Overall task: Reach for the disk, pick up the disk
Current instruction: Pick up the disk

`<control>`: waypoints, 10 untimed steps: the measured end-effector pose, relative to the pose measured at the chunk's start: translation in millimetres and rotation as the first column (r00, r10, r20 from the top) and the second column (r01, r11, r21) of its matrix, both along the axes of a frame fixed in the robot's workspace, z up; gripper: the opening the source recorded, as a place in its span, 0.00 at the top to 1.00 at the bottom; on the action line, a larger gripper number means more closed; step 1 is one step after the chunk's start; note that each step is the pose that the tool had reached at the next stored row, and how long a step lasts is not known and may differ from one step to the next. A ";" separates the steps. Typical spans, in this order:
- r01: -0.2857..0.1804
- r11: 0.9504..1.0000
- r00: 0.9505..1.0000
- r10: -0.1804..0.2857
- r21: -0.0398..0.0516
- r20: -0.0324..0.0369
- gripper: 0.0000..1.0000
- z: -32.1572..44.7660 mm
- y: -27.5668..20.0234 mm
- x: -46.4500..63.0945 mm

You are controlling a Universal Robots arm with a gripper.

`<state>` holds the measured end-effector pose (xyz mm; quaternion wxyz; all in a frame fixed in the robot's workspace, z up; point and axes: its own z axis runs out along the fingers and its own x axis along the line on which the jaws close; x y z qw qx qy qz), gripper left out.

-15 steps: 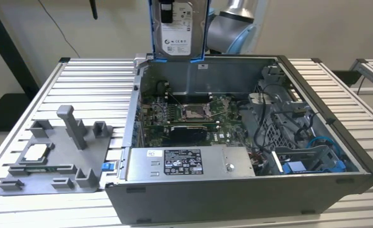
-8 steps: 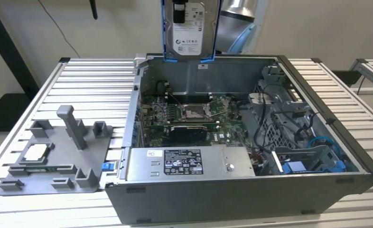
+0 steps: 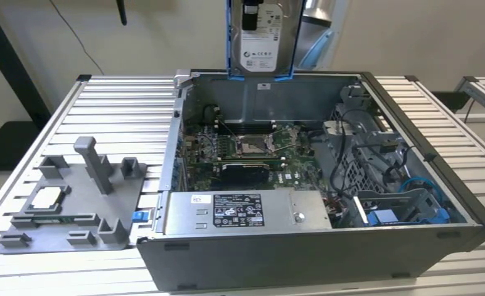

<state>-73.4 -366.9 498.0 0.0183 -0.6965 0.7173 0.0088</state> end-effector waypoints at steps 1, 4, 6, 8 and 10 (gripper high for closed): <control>0.000 1.000 1.000 0.000 0.000 0.000 1.00 0.0 0.0 2.6; 0.000 1.000 1.000 0.000 0.000 0.000 1.00 0.0 0.0 10.6; 0.000 1.000 1.000 0.000 0.000 0.000 1.00 0.0 0.0 15.9; 0.000 1.000 1.000 0.000 0.000 0.000 1.00 0.1 0.0 21.0; 0.000 1.000 1.000 0.000 0.000 0.000 1.00 0.0 0.0 26.3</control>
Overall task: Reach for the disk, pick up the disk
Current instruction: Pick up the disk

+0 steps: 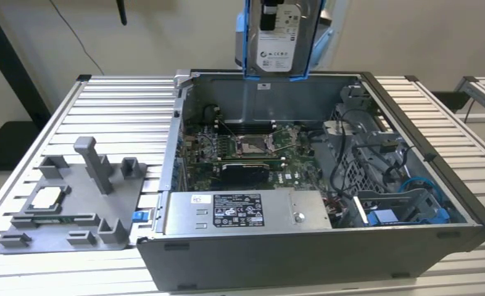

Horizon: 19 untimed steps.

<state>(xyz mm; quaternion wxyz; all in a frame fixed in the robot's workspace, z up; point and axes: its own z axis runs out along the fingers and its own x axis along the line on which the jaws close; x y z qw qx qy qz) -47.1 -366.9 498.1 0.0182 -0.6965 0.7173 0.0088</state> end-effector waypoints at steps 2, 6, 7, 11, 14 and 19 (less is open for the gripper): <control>0.000 1.000 1.000 0.000 0.000 0.000 1.00 0.0 0.0 5.2; 0.000 1.000 1.000 0.000 0.000 0.000 1.00 0.0 0.0 15.1; 0.000 1.000 1.000 0.000 0.000 0.000 1.00 0.0 0.0 17.5; 0.000 1.000 1.000 0.000 0.000 0.000 1.00 0.0 0.0 26.6; 0.000 1.000 1.000 0.000 0.000 0.000 1.00 0.0 0.0 33.5; 0.000 1.000 1.000 0.000 0.000 0.000 1.00 0.0 0.0 45.6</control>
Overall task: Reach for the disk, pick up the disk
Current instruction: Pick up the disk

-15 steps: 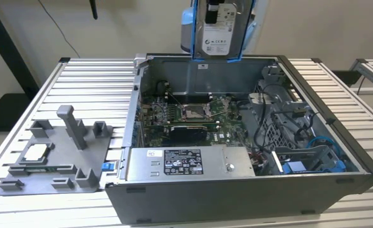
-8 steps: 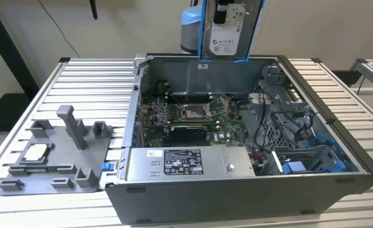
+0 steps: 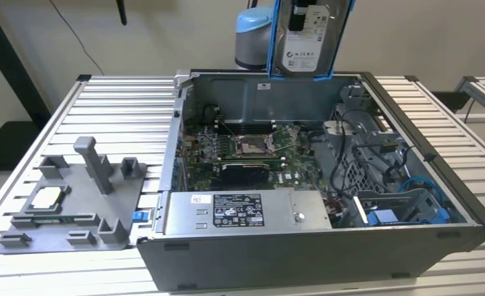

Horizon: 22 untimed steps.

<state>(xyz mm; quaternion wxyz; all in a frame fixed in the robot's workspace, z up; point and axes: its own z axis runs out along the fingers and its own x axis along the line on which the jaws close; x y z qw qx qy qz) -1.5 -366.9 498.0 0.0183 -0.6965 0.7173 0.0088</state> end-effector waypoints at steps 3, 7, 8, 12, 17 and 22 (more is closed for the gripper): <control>0.000 1.000 1.000 0.000 0.000 0.000 1.00 0.0 0.0 7.0; 0.000 1.000 1.000 0.000 0.000 0.000 1.00 -0.1 0.0 17.0; 0.000 1.000 1.000 0.000 0.000 0.000 1.00 0.0 0.0 20.4; 0.000 1.000 1.000 0.000 0.000 0.000 1.00 0.0 0.0 35.3; 0.000 1.000 1.000 0.000 0.000 0.000 1.00 0.0 0.0 56.5; 0.000 1.000 1.000 0.000 0.000 0.000 1.00 0.0 0.0 77.7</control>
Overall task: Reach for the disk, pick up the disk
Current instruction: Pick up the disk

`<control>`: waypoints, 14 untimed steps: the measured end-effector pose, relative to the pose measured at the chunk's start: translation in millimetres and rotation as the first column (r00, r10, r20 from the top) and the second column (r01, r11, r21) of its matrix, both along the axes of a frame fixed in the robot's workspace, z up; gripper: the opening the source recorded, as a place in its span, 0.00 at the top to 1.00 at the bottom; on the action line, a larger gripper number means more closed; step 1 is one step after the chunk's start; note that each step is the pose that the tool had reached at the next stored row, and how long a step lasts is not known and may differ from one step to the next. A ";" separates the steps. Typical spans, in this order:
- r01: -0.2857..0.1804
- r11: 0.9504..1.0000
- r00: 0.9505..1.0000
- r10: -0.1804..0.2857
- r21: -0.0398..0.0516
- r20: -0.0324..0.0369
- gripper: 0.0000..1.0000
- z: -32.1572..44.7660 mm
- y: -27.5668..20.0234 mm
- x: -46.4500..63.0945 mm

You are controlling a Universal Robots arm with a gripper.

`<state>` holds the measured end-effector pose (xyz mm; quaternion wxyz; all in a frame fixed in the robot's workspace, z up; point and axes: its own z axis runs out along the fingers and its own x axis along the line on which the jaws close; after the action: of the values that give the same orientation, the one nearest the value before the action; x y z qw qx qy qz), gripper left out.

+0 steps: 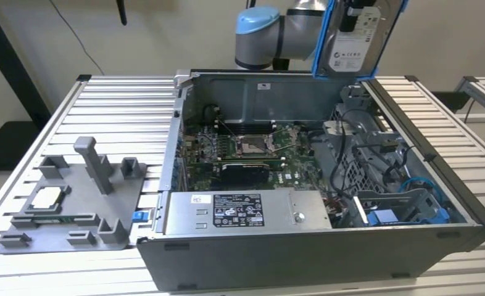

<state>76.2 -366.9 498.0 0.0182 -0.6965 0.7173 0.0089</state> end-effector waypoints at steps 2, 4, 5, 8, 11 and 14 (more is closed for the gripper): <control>0.000 1.000 1.000 0.000 0.000 0.000 1.00 0.0 0.0 7.6; 0.000 1.000 1.000 0.000 0.000 0.000 1.00 0.0 0.0 13.9; 0.000 1.000 1.000 0.000 0.000 0.000 1.00 0.0 0.0 16.8; 0.000 1.000 1.000 0.000 0.000 0.000 1.00 0.0 0.0 22.6; 0.000 1.000 1.000 0.000 0.000 0.000 1.00 -0.1 0.0 27.3; 0.000 1.000 1.000 0.000 0.000 0.000 1.00 0.0 0.0 29.2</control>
<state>105.5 -366.9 498.0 0.0182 -0.6965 0.7173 0.0089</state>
